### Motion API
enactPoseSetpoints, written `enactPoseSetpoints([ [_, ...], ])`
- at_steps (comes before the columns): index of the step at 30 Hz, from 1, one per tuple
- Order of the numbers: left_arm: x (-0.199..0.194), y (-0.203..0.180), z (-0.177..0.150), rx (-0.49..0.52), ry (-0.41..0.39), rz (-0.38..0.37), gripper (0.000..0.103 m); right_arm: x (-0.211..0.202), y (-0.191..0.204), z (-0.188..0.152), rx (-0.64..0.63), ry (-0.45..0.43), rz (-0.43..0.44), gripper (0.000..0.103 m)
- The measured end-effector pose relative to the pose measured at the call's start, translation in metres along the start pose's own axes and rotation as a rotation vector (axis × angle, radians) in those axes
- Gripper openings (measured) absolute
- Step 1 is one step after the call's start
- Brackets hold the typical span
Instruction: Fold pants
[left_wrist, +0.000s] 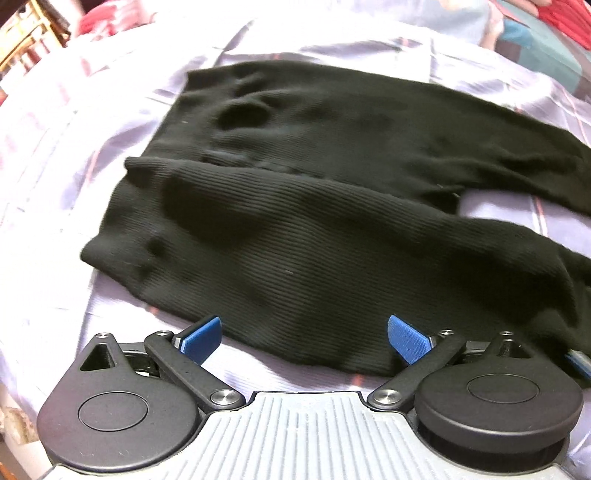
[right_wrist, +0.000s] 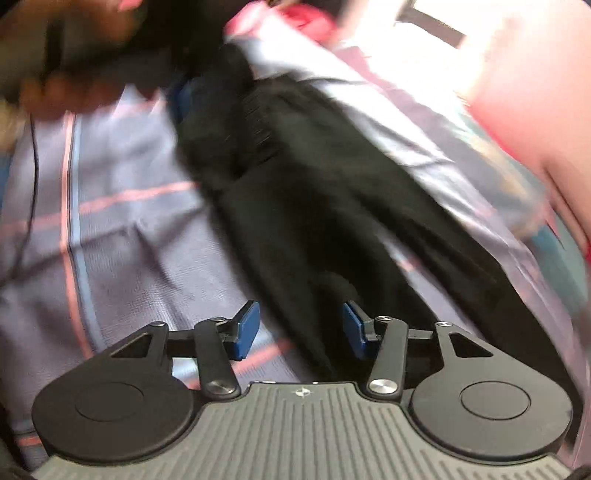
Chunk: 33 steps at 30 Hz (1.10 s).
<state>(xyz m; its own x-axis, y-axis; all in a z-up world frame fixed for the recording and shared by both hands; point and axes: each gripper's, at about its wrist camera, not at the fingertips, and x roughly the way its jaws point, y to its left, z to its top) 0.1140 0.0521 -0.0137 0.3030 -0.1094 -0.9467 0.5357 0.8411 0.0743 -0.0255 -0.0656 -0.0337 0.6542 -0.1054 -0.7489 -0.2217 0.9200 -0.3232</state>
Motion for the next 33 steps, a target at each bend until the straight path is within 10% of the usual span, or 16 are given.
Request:
enactPoseSetpoints([
  [4, 0.002, 0.021, -0.002, -0.033, -0.006, 0.024, 0.103, 0.013, -0.031, 0.008, 0.245, 0.062, 0.066, 0.005],
  [8, 0.004, 0.048, -0.007, -0.089, 0.004, 0.033, 0.103, -0.031, 0.013, -0.004, 0.071, 0.071, 0.243, 0.005],
  [12, 0.003, 0.077, -0.010, -0.156, 0.006, 0.045, 0.103, -0.043, 0.017, 0.014, -0.005, -0.062, 0.137, 0.011],
  [15, -0.004, 0.098, -0.009, -0.197, -0.011, 0.061, 0.103, -0.021, 0.024, 0.047, -0.045, -0.121, 0.189, 0.040],
  [27, -0.036, 0.177, -0.007, -0.367, -0.085, 0.120, 0.103, 0.099, 0.046, 0.144, -0.059, -0.170, 0.346, 0.040],
  [29, -0.038, 0.188, -0.013, -0.396, -0.086, 0.131, 0.103, 0.115, 0.028, 0.155, 0.078, -0.120, 0.396, 0.010],
  [33, -0.044, 0.202, -0.021, -0.447, -0.080, 0.149, 0.103, 0.086, 0.069, 0.171, -0.010, -0.179, 0.528, 0.008],
])
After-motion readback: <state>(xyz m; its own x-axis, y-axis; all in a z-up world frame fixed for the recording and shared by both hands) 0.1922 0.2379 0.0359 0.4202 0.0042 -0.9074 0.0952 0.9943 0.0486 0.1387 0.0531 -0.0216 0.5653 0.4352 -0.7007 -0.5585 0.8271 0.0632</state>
